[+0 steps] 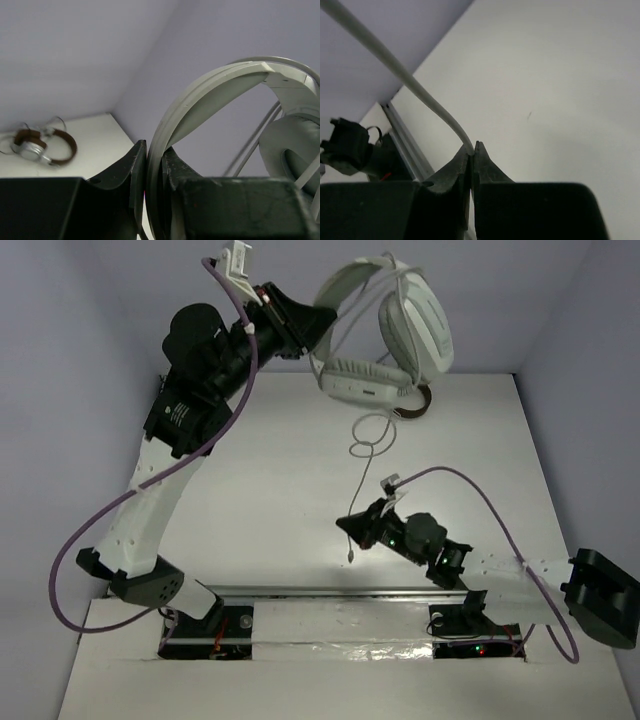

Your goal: Wrap the headphones

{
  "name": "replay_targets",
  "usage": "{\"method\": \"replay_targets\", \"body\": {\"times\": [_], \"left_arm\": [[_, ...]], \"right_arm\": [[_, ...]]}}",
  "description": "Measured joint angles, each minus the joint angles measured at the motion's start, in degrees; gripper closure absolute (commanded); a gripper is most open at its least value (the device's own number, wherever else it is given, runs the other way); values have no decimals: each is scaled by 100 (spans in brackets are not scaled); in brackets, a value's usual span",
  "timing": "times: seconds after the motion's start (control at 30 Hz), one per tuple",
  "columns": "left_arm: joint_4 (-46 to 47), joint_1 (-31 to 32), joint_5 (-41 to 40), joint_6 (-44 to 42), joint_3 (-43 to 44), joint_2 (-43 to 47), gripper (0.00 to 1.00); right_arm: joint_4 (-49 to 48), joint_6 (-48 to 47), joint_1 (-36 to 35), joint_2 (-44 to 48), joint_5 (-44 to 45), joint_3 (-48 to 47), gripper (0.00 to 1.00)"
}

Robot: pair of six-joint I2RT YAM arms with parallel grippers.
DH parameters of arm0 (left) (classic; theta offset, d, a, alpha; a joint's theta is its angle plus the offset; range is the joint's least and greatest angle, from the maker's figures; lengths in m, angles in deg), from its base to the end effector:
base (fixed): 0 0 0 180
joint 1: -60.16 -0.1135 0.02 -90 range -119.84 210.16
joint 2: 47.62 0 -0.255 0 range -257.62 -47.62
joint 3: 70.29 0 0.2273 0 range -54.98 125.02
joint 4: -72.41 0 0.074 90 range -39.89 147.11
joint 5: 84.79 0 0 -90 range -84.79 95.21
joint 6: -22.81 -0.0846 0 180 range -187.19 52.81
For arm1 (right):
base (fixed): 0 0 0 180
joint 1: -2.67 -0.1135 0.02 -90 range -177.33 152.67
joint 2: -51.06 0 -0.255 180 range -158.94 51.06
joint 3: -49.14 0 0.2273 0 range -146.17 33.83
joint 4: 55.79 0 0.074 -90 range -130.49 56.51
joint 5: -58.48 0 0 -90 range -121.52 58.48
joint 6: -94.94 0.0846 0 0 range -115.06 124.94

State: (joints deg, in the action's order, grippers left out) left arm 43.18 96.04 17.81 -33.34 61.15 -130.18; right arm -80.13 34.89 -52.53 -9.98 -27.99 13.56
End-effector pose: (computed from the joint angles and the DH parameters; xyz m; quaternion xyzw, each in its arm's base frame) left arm 0.2192 -0.1813 0.5902 0.0998 0.5709 -0.5163 0.6305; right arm 0.1528 0.2107 0.2358 -0.1349 0.7011 0.4573 0.5302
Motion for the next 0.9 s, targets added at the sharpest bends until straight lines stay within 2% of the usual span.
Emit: {"method": "replay_targets", "body": {"times": [0.17, 0.3, 0.5, 0.73, 0.77, 0.8, 0.83, 0.9], "left_arm": [[-81, -662, -584, -17, 1102, -844, 100], [-269, -1416, -857, -11, 1849, -1526, 100], [-535, -2363, -1141, -90, 1818, -1757, 100], [-476, -3051, -1665, -326, 1733, -1753, 100], [-474, -3104, -1711, -356, 1731, -1746, 100], [-435, -3136, -1714, -363, 1685, -1720, 100], [-354, -3150, -1687, -354, 1547, -1659, 100], [-190, -3147, -1561, -306, 1102, -1419, 100]], "right_arm": [[420, 461, -1213, -85, 586, 151, 100], [691, 986, -1862, -140, 992, 155, 100], [1606, 2083, -2708, -372, 1821, 157, 100], [3748, 3375, -3287, -111, 2955, -162, 100], [3995, 3563, -3353, -24, 3095, -197, 97], [4234, 3751, -3414, 92, 3233, -216, 91], [4430, 3915, -3453, 214, 3388, -225, 67], [4859, 4157, -3488, 435, 3705, -289, 47]]}}
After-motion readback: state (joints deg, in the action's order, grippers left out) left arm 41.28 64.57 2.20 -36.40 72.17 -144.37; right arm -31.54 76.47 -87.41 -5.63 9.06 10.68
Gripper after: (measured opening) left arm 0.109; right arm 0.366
